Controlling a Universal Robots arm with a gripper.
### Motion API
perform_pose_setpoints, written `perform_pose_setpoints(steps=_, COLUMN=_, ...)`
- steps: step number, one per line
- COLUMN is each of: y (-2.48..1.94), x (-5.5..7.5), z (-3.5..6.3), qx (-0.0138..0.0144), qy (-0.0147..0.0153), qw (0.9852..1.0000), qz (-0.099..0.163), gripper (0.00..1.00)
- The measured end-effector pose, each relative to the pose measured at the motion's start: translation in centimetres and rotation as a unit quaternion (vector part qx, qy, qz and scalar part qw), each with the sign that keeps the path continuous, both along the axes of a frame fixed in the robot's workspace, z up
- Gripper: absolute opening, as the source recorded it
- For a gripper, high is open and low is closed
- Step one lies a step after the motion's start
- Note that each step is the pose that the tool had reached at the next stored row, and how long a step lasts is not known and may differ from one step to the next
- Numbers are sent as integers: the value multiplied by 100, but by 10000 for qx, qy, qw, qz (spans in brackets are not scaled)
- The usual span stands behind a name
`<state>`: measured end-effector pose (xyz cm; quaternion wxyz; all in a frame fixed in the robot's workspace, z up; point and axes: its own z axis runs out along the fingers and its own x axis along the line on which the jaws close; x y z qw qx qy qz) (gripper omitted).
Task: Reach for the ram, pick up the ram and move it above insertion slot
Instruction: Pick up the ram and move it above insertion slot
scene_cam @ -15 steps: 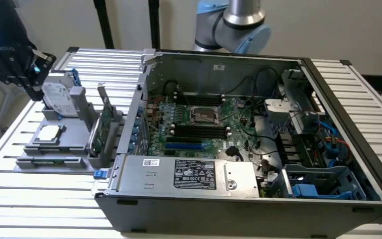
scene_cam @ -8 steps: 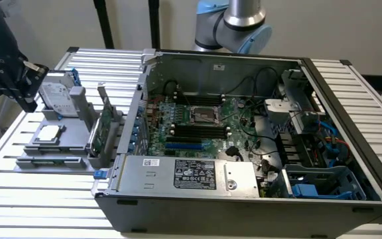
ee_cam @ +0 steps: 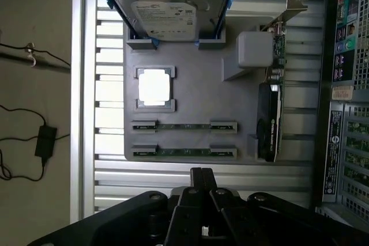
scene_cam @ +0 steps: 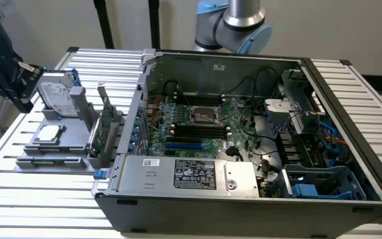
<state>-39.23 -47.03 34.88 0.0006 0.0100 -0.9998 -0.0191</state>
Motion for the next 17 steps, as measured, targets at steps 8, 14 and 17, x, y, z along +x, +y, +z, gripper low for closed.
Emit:
perform_pose_setpoints(steps=8, y=0, x=0, z=0, qx=0, qy=0, qw=10000, qz=0, gripper=11)
perform_pose_setpoints(steps=14, y=0, x=-1, z=0, qx=-1, qy=0, qw=9998, qz=176, gripper=11)
perform_pose_setpoints(steps=17, y=0, x=0, z=0, qx=-1, qy=0, qw=9990, qz=445, gripper=11)
